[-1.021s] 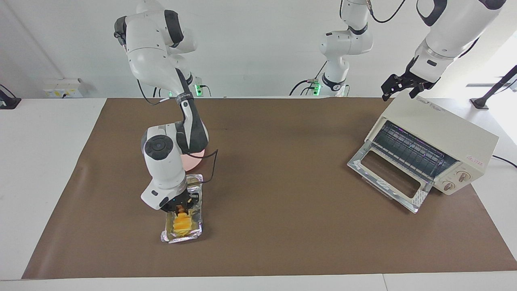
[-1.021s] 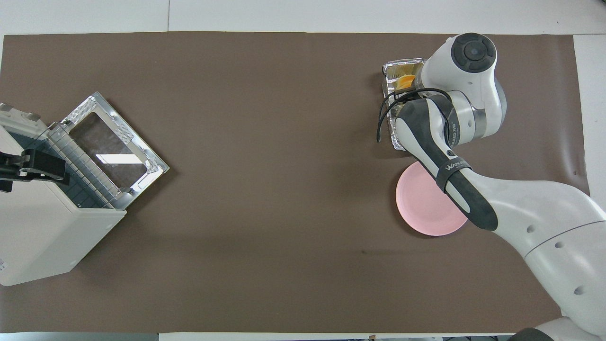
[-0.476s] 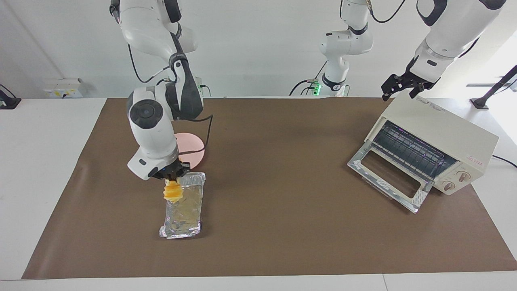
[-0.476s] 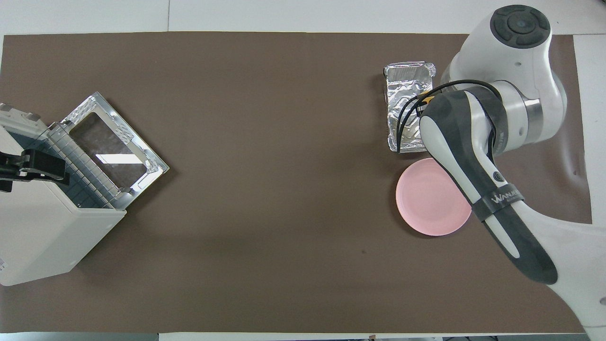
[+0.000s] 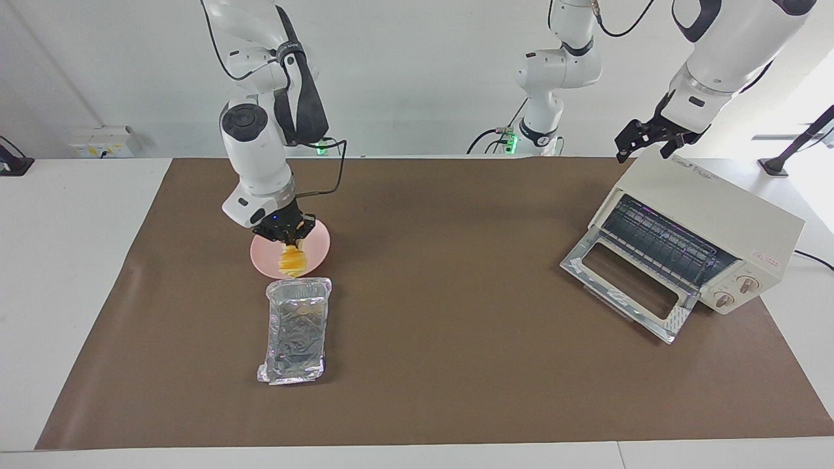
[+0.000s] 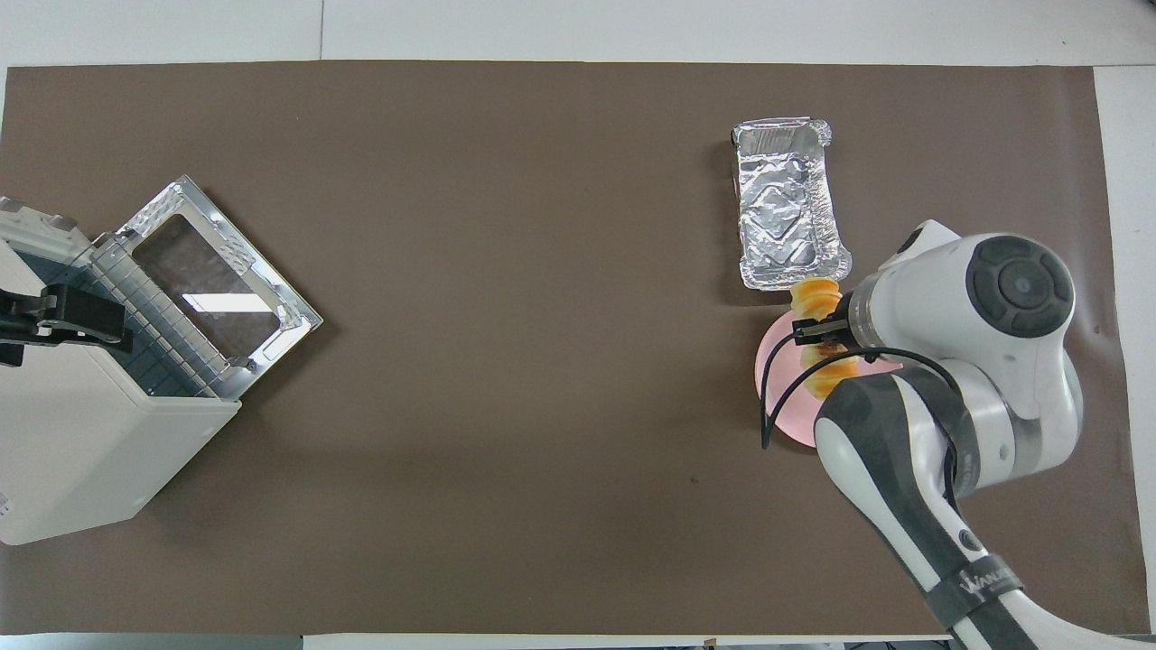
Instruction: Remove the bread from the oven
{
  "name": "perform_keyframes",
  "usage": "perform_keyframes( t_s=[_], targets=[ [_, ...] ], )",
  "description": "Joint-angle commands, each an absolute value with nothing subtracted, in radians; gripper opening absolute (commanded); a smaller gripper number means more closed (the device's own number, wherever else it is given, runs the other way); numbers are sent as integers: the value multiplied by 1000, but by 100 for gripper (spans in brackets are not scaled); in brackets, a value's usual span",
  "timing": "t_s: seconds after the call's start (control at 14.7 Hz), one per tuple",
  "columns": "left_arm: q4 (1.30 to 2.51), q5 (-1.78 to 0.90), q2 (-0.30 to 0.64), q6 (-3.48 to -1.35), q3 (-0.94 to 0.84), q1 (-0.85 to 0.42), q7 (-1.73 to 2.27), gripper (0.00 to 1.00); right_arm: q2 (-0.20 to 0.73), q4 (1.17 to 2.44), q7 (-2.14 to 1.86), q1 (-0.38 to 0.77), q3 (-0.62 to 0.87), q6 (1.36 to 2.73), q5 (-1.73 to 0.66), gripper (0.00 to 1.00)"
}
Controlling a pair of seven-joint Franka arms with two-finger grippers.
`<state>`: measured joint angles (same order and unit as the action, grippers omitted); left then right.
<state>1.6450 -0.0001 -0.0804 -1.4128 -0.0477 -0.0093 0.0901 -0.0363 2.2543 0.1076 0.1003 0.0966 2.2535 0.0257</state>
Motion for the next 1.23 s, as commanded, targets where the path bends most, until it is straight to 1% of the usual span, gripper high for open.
perform_keyframes(
  t_s=[0.0, 0.14, 0.27, 0.48, 0.54, 0.61, 0.68, 0.75, 0.82, 0.88, 0.95, 1.16],
  targets=[
    [1680, -8, -113, -1417, -52, 2, 83, 100, -141, 2472, 124, 101, 100, 2429, 2, 0],
    [1680, -8, -114, -1417, -52, 0, 83, 100, -147, 2554, 126, 104, 100, 2537, -6, 0],
    [1681, -8, -114, -1417, -52, 0, 83, 100, -132, 2583, 121, 106, 100, 2606, -6, 0],
    [1680, -8, -114, -1417, -52, 0, 83, 100, -124, 2582, 118, 106, 100, 2617, -6, 0],
    [1680, -8, -114, -1417, -52, 2, 83, 100, -123, 2577, 120, 106, 100, 2612, -6, 45],
    [1680, -8, -114, -1417, -52, 0, 83, 100, -123, 2563, 120, 106, 100, 2605, -6, 99],
    [1680, -8, -114, -1417, -52, 0, 83, 100, -126, 2522, 117, 104, 100, 2553, -8, 100],
    [1680, -8, -114, -1417, -52, 2, 83, 100, -127, 2467, 114, 101, 100, 2448, -8, 100],
    [1680, -8, -114, -1417, -52, 0, 83, 100, -124, 2368, 112, 95, 98, 2301, -8, 100],
    [1680, -8, -114, -1417, -52, 2, 83, 100, -123, 2283, 110, 89, 98, 2187, -8, 100],
    [1680, -8, -114, -1417, -52, 0, 83, 100, -123, 2214, 97, 72, 97, 2105, -9, 100],
    [1680, -8, -114, -1417, -52, 0, 83, 100, -133, 2051, -52, -6, 94, 1921, -27, 100]
  ],
)
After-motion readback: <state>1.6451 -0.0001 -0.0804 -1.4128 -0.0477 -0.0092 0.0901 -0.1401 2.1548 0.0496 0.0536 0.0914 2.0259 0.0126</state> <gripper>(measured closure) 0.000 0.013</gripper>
